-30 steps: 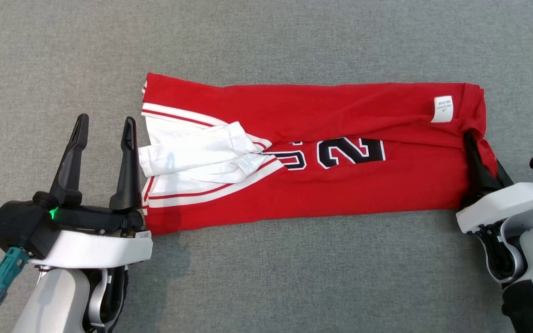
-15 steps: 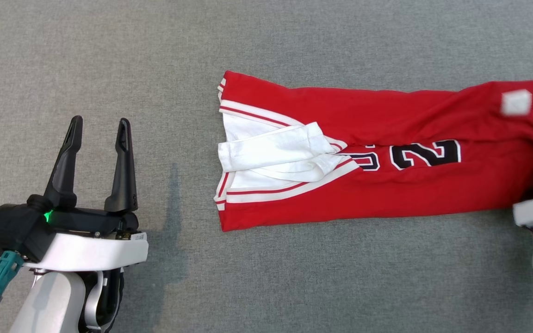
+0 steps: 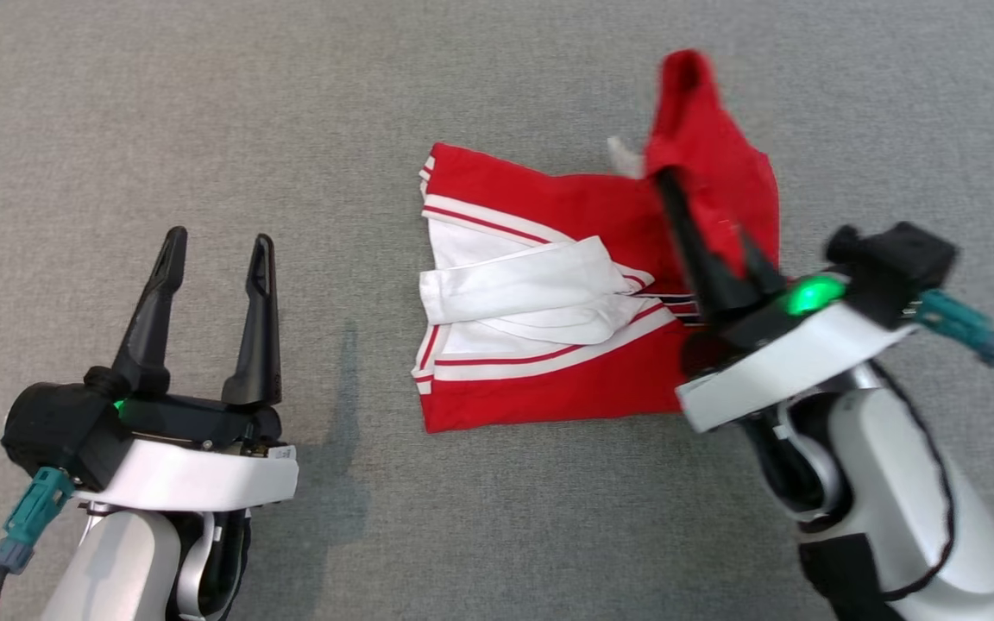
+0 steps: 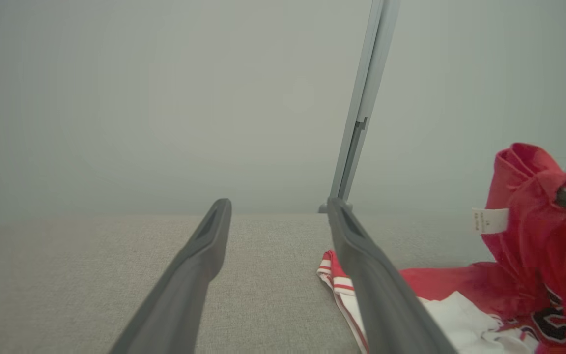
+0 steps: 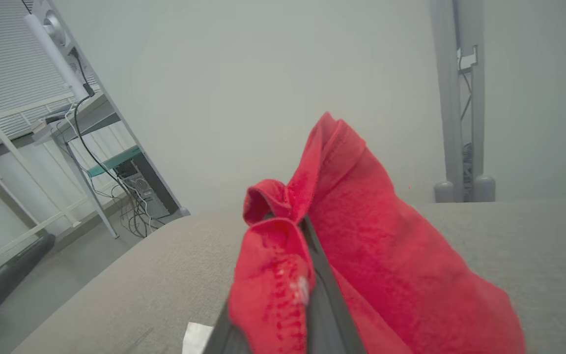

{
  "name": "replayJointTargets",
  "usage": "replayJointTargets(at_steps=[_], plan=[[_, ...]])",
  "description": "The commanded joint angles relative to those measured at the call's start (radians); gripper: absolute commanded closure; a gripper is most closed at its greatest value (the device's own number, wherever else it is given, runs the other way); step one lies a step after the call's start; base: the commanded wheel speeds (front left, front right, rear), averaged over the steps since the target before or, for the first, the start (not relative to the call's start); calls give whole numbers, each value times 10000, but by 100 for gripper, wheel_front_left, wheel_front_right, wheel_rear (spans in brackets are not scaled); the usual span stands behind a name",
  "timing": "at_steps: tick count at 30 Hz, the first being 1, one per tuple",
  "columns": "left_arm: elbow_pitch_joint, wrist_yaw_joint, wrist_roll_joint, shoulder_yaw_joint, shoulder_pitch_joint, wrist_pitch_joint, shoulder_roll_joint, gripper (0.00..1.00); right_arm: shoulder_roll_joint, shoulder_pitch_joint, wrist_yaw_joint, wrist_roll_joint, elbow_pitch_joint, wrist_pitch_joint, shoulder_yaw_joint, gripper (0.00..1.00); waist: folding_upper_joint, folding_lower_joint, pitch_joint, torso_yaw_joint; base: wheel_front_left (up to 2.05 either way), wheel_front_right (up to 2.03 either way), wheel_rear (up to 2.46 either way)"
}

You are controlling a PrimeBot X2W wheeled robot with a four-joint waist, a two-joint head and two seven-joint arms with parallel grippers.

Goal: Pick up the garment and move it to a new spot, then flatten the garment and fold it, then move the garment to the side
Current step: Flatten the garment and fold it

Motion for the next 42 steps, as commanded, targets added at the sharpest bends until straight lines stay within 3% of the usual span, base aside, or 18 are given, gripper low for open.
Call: replayJointTargets(at_steps=[1,7,19,21,22,31,35,42], plan=[[69,-70,-22,-33,-141,1,-31,0,26,-172,0,-89,154,81,365,100,0,0,17,183,0,0,0],[385,-258,-95,-185,-329,-68,-183,0,242,-770,0,-210,1517,-333,1731,100,0,0,132,618,0,0,0],[931,-613,1,-302,-791,-147,-503,0,278,-2201,0,1380,4043,-1607,3565,100,0,0,553,1057,0,0,0],[993,-657,35,-275,-847,-158,-536,0,278,-2355,0,1560,4275,-1726,3805,42,0,0,597,1054,0,0,0],[1014,-682,45,-253,-877,-164,-549,0,285,-2399,0,1724,4308,-1768,3949,0,0,0,611,1044,0,0,0],[1176,-729,171,2,-867,-174,-606,0,274,-2327,0,1873,3571,-2061,4578,0,0,0,500,701,0,0,0],[1175,-696,224,101,-781,-176,-611,0,265,-2129,0,1416,2880,-2100,3873,0,0,0,408,553,0,0,0],[1154,-574,344,286,-565,-176,-540,0,63,-879,0,-290,972,-2096,867,0,0,0,182,238,0,0,0]])
